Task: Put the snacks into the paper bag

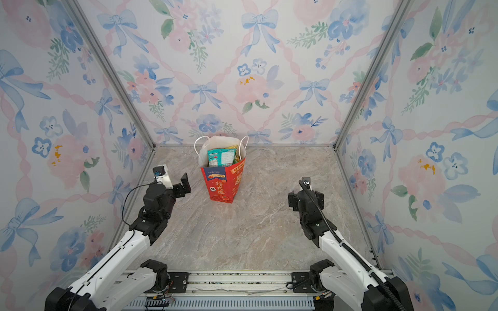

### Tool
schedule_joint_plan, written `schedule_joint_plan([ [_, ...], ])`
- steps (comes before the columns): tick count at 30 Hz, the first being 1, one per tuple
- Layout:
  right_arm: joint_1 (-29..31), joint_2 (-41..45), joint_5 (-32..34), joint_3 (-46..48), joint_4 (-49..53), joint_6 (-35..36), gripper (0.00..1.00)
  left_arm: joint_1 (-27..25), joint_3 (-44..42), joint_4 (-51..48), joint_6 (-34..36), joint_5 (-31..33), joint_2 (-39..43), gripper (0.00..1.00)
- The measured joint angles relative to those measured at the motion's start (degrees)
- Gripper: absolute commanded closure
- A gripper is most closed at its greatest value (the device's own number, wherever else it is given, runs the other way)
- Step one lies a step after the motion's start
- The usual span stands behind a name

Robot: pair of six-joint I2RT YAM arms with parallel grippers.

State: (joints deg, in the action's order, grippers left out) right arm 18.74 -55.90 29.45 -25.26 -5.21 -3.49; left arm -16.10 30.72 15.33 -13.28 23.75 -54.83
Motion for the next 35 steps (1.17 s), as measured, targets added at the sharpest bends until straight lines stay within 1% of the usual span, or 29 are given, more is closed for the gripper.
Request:
schedule_joint_plan([
  [2,-2.03,-3.52,1.18,2.93,-5.75,1.05,0.04,0.0,-2.97,5.07,1.66,2.16,-3.56,0.02],
  [6,-4.13,-12.13,2.32,6.4,-19.34,3.72,0.03,0.63,-11.61,15.93,4.63,4.02,-6.95,0.02],
  [9,-4.9,-19.04,2.23,7.04,-29.86,6.1,0.03,3.58,-15.89,22.1,6.12,4.17,-8.98,0.02],
  [11,-5.64,-22.53,0.42,7.56,-36.61,7.23,0.03,5.73,-18.01,27.82,7.1,3.85,-10.82,0.02],
  [13,-7.43,-24.65,-3.37,8.5,-42.29,7.39,0.04,7.34,-20.02,33.92,8.17,2.25,-13.18,0.02],
  [15,-9.14,-28.15,-6.29,9.14,-48.48,7.41,0.03,8.39,-20.94,38.53,9.16,0.59,-16.63,0.02],
  [17,-9.66,-33.35,-8.35,9.62,-54.69,7.82,0.04,9.14,-21.11,44.0,9.92,-1.2,-21.79,0.02],
  [20,-9.66,-34.21,-10.71,10.27,-55.36,8.02,0.03,9.44,-21.2,51.67,10.6,-2.97,-29.83,0.02],
  [22,-9.79,-34.23,-11.5,10.21,-56.81,8.0,0.03,9.44,-20.7,53.62,11.19,-3.67,-34.25,0.02],
  [23,-9.81,-34.23,-11.76,10.12,-57.27,8.02,0.03,9.57,-20.11,52.39,11.19,-4.02,-34.75,0.02],
  [28,-10.1,-34.23,-12.57,9.29,-57.48,7.98,0.03,11.41,-17.55,52.33,11.06,-5.4,-34.62,0.02],
  [35,-10.56,-34.23,-15.23,9.01,-57.42,8.0,0.03,11.61,-17.31,52.28,10.73,-5.84,-34.6,0.02],
])
